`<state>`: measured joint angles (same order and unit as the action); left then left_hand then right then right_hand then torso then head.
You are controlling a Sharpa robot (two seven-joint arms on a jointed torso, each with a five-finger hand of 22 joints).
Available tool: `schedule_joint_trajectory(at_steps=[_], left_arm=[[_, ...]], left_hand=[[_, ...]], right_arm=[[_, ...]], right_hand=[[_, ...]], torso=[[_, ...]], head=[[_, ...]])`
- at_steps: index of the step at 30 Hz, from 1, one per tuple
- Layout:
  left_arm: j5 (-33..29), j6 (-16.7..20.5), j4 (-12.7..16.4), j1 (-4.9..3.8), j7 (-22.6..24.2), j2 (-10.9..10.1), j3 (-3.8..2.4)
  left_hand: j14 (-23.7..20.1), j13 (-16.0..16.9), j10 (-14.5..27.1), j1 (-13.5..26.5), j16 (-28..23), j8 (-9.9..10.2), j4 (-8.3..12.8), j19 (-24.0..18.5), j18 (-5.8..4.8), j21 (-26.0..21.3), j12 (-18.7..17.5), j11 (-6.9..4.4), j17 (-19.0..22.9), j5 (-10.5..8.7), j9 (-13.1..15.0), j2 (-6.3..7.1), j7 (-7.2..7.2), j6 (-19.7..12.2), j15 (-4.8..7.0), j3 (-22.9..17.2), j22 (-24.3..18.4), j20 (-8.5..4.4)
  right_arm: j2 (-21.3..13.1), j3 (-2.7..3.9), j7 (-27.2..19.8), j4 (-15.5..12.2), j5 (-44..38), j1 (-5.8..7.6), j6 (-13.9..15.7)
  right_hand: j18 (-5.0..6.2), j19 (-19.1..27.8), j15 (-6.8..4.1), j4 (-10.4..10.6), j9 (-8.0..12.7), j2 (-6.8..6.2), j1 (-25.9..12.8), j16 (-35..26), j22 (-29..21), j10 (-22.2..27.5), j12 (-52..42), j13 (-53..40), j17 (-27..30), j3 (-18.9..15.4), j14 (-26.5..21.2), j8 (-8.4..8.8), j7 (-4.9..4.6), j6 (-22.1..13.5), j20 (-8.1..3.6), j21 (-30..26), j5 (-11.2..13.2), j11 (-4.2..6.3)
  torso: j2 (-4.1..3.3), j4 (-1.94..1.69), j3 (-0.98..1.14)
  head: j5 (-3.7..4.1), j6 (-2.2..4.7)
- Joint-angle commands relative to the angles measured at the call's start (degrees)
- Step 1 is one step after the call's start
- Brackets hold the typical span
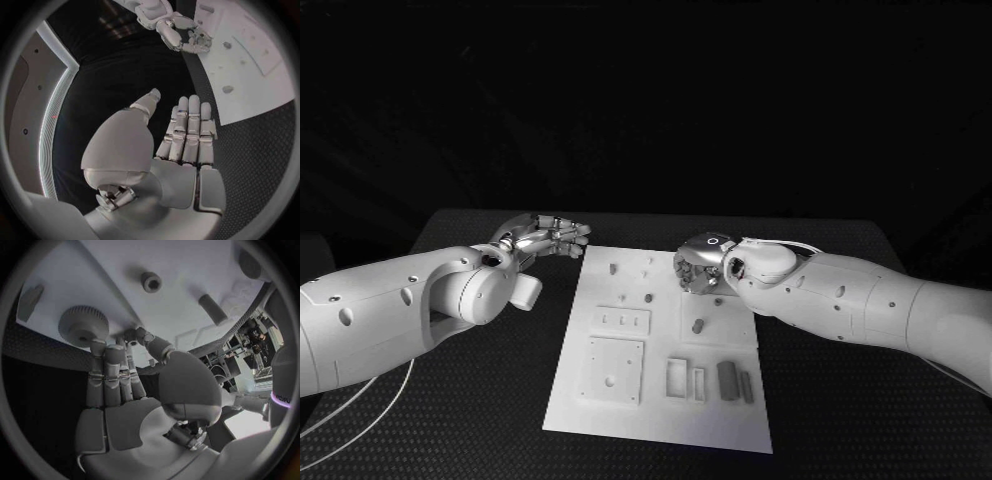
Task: Assemble the parts on the task board
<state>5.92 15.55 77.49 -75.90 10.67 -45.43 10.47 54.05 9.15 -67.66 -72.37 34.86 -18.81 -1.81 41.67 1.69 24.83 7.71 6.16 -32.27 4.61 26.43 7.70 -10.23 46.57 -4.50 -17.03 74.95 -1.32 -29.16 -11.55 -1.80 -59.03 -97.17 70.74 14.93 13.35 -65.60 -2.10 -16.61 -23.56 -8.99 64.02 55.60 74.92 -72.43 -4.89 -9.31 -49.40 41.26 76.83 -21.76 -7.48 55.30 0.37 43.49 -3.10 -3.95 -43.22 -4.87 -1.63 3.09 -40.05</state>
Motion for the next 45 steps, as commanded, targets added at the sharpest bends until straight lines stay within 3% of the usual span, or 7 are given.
schedule_joint_trajectory(at_steps=[1,5,18,25,29,45], left_arm=[[-0.2,-0.8,0.0,-0.08,0.2,0.1,-0.06],[-0.2,-0.8,0.0,-0.08,0.2,0.2,-0.06],[-0.2,-0.7,-0.1,-0.08,0.3,0.2,-0.06],[-0.2,-0.5,-0.2,-0.08,0.3,0.2,-0.06],[-0.2,-0.5,-0.2,-0.08,0.3,0.3,-0.06],[-0.2,-0.5,-0.6,-0.08,0.4,1.1,-0.06]], left_hand=[[-0.3,0.1,0.0,0.7,-0.2,0.4,-0.2,-0.4,-0.13,-0.2,-0.2,0.38,0.1,-0.15,-0.1,-0.01,-0.25,0.0,-0.1,-0.1,0.9,0.14],[-0.3,0.1,0.0,0.7,-0.2,0.4,-0.2,-0.4,-0.12,-0.2,-0.2,0.38,0.1,-0.15,-0.1,0.0,-0.25,0.0,-0.09,-0.1,0.9,0.14],[-0.4,0.1,0.0,0.7,-0.2,0.4,-0.1,-0.5,-0.11,-0.2,-0.3,0.38,0.1,-0.16,-0.1,0.04,-0.25,0.0,-0.1,-0.1,0.9,0.14],[-0.4,0.1,0.0,0.7,-0.2,0.4,-0.1,-0.5,-0.11,-0.2,-0.4,0.39,0.1,-0.17,-0.1,0.07,-0.25,0.0,-0.1,-0.2,0.9,0.14],[-0.4,0.1,0.0,0.7,-0.2,0.4,-0.1,-0.5,-0.11,-0.2,-0.4,0.39,0.1,-0.17,-0.1,0.09,-0.25,0.0,-0.1,-0.2,0.9,0.14],[-0.4,0.1,0.1,0.7,-0.2,0.5,0.0,-0.5,-0.1,-0.2,-0.5,0.41,0.1,-0.15,-0.1,0.12,-0.26,0.0,-0.11,-0.2,0.9,0.15]], right_arm=[[0.1,-0.2,0.4,-0.4,-1.4,-0.36,0.1],[0.0,-0.19,1.1,-0.9,-1.6,-0.4,0.3],[-0.7,-0.09,4.8,-1.8,-1.3,-0.37,4.7],[-0.1,0.52,7.2,-1.9,-1.4,-0.03,8.7],[0.5,0.57,8.3,-1.4,-1.5,0.37,13.0],[6.2,0.58,8.6,3.6,-1.9,0.43,14.4]], right_hand=[[1.65,-0.3,-0.71,0.0,-0.3,0.64,0.5,0.8,1.4,-1.2,-0.4,-0.4,-0.2,1.6,0.0,-0.52,0.32,1.1,-0.45,0.9,0.3,0.29],[1.65,-0.2,-1.37,0.1,-0.9,1.83,0.7,1.3,1.4,-3.1,-1.2,-1.1,-0.2,3.8,-0.3,-1.37,0.95,2.6,-0.54,1.5,0.3,1.0],[1.65,-0.1,-2.07,0.0,-1.9,1.59,-0.3,1.9,1.3,-4.7,-1.6,-2.3,0.1,5.8,-0.6,-2.15,1.61,4.0,-0.72,2.5,0.3,1.7],[1.65,-0.1,-2.18,0.0,-2.1,1.36,-0.4,2.1,1.3,-5.0,-1.7,-2.5,0.2,6.0,-0.6,-2.27,1.73,4.2,-0.81,2.8,0.3,1.82],[1.65,-0.1,-2.23,0.0,-2.2,1.23,-0.4,2.2,1.3,-5.0,-1.6,-2.6,0.2,6.2,-0.6,-2.3,1.77,4.3,-0.86,2.9,0.3,1.86],[1.65,-0.2,-2.27,0.1,-2.4,0.62,-0.4,2.5,1.2,-5.0,-1.4,-3.0,0.4,7.2,-0.6,-2.25,1.84,4.4,-0.99,3.2,0.3,1.89]], torso=[[-0.04,0.04,-0.01],[-0.04,0.0,0.0],[-0.08,-0.01,-0.12],[-0.1,0.06,-0.11],[-0.12,0.03,-0.11],[-0.17,-0.18,-0.16]], head=[[-0.09,-0.01],[-0.01,0.09],[0.0,0.45],[-0.11,0.94],[-0.14,1.08],[-0.31,1.53]])
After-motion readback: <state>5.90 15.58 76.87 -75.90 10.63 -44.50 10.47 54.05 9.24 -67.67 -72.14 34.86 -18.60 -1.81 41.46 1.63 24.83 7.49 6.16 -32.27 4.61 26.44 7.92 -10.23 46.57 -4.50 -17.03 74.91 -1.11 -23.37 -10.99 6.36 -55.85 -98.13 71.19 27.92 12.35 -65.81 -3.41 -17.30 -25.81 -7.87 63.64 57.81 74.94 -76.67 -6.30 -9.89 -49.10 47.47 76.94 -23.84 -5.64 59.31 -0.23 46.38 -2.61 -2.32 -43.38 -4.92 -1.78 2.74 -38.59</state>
